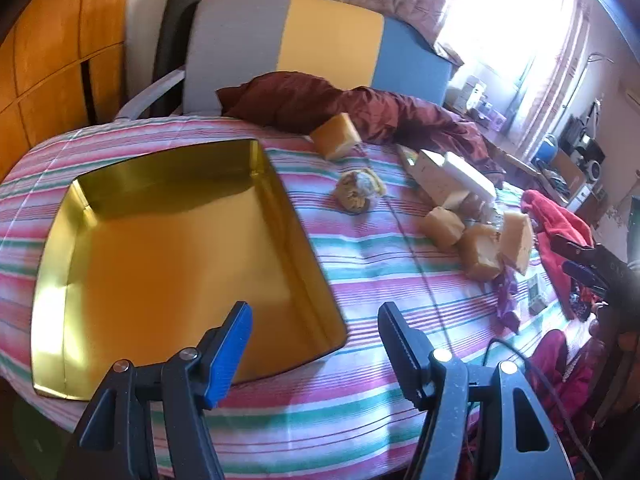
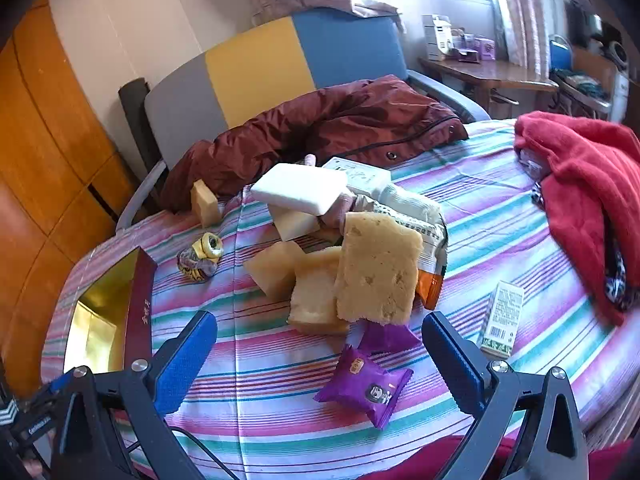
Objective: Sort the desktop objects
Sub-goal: 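Reach the right gripper toward the white block and white box pile, then grasp the white block with the right gripper while the left gripper grasps a white box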
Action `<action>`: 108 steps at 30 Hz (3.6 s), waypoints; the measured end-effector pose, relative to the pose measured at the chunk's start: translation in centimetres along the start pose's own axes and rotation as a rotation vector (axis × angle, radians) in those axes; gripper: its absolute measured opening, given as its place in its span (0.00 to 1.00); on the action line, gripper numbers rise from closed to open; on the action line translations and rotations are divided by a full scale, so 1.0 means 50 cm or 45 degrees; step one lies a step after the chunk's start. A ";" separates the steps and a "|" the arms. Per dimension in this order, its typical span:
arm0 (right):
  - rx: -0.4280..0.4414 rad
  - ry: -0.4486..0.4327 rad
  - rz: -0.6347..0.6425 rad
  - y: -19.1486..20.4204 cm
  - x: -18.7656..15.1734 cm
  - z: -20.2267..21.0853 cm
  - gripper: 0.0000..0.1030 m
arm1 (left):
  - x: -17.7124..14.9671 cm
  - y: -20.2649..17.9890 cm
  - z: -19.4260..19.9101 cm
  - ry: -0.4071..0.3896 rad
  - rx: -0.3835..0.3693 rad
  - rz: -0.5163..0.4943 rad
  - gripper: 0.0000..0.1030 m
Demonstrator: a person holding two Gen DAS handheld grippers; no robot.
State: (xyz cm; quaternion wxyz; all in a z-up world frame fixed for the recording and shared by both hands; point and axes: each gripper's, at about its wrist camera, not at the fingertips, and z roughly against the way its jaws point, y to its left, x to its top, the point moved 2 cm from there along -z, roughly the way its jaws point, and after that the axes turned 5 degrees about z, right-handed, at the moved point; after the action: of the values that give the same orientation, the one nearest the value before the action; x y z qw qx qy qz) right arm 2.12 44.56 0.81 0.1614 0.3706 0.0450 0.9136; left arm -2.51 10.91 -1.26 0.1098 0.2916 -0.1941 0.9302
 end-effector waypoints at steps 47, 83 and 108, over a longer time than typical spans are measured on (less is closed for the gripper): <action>0.174 -0.027 0.632 0.081 0.208 -0.217 1.00 | 0.123 -0.091 -0.143 0.156 -0.073 -0.043 0.64; 0.237 0.014 0.567 0.026 0.215 -0.292 1.00 | 0.224 -0.159 -0.241 0.181 -0.142 -0.165 0.64; 0.202 -0.074 0.407 -0.053 0.261 -0.234 0.66 | 0.302 -0.283 -0.337 0.236 -0.268 -0.068 0.64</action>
State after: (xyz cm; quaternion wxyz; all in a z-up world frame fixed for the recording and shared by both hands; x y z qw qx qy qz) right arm -14.05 51.80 0.48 -0.0146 0.4107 0.0529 0.9101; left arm -18.62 32.18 -0.92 0.1821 0.1963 -0.2717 0.9244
